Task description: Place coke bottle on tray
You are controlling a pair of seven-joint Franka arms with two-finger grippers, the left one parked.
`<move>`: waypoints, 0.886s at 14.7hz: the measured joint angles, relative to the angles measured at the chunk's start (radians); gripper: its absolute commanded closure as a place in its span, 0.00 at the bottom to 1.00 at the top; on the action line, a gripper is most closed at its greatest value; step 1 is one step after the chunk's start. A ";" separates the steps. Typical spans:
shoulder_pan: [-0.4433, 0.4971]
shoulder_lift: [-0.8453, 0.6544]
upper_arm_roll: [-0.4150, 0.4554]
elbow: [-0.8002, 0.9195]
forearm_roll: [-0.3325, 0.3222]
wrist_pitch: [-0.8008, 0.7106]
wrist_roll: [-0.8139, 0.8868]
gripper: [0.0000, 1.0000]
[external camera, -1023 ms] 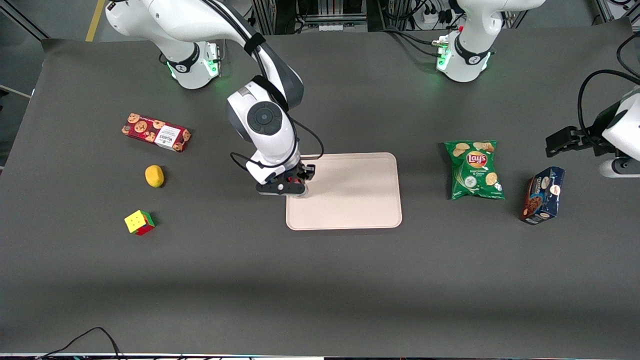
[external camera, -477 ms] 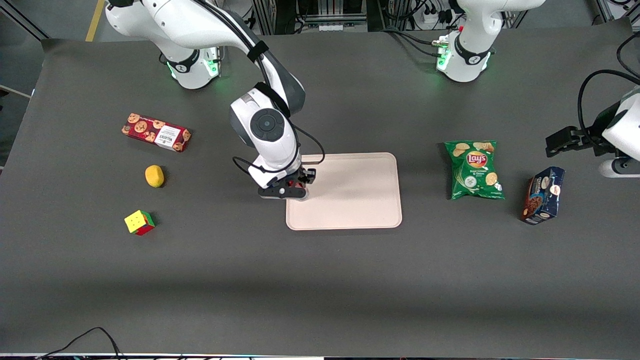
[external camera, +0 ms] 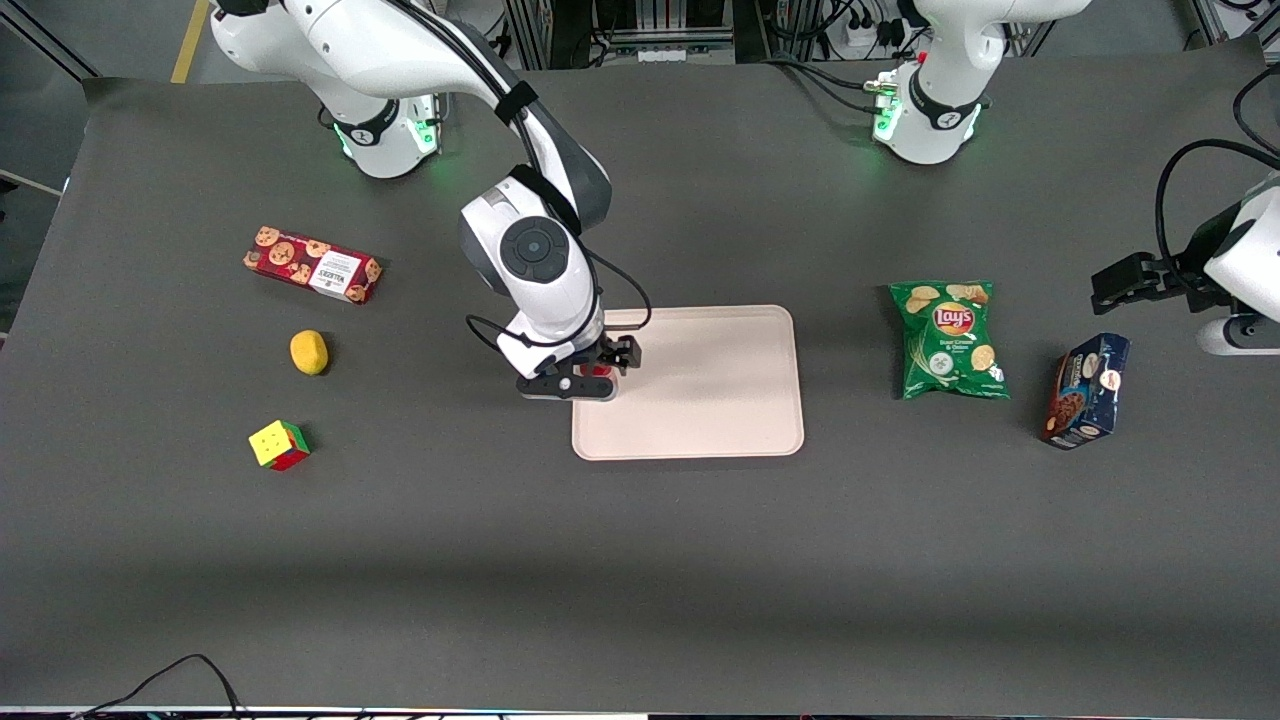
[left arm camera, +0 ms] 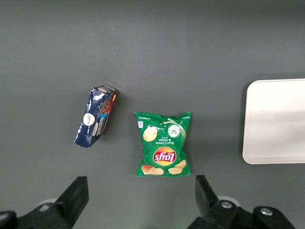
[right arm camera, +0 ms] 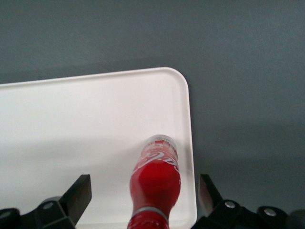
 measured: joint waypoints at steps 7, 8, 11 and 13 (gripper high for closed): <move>-0.033 -0.198 -0.046 0.080 -0.016 -0.242 -0.285 0.00; -0.052 -0.245 -0.056 0.090 -0.017 -0.297 -0.297 0.00; -0.166 -0.335 -0.055 0.127 -0.018 -0.463 -0.316 0.00; -0.263 -0.366 -0.030 0.128 -0.019 -0.518 -0.322 0.00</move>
